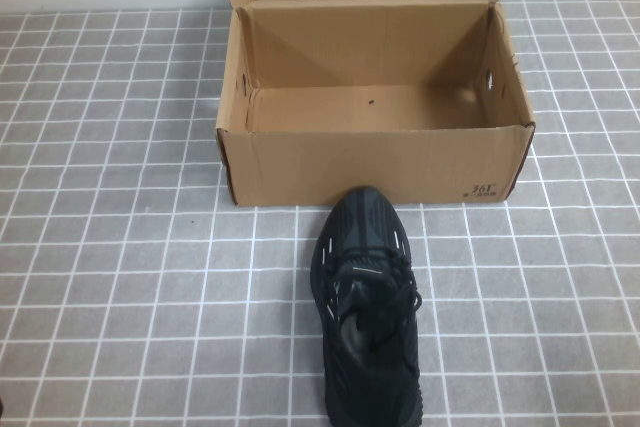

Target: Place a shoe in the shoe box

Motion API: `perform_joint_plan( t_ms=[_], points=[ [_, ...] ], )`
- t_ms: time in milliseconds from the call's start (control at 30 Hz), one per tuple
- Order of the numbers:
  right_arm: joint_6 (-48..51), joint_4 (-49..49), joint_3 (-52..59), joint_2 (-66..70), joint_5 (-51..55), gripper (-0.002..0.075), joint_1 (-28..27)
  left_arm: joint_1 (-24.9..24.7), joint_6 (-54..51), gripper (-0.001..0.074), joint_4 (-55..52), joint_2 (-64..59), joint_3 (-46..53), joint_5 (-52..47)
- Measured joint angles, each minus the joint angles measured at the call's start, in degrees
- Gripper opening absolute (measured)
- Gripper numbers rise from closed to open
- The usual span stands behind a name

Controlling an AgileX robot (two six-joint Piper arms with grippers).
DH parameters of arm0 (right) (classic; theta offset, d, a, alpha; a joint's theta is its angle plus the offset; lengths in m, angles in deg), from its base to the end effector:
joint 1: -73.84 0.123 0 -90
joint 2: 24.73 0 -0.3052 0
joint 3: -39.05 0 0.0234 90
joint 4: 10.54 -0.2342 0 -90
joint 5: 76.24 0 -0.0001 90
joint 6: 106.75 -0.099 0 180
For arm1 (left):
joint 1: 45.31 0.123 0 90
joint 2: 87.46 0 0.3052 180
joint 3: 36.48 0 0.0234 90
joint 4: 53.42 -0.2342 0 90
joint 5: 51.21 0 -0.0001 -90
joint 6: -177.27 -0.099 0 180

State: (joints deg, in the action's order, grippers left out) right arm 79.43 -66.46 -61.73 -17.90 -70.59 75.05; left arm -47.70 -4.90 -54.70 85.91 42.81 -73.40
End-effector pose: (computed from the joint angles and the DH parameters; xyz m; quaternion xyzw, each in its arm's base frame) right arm 0.0275 0.0087 0.2001 0.2612 0.6520 0.3311 0.6302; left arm 0.0229 -0.0001 0.1674 0.0381 0.8087 0.0084 0.5870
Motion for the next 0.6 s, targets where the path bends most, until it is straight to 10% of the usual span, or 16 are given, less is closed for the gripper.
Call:
perform_joint_plan(
  t_ms=[600],
  points=[
    [3.4, 23.8, -37.2, 37.4, 46.5, -0.0016, 0.0, 0.0, 0.0, 0.0000, 0.0, 0.0, 0.0, 0.0]
  ],
)
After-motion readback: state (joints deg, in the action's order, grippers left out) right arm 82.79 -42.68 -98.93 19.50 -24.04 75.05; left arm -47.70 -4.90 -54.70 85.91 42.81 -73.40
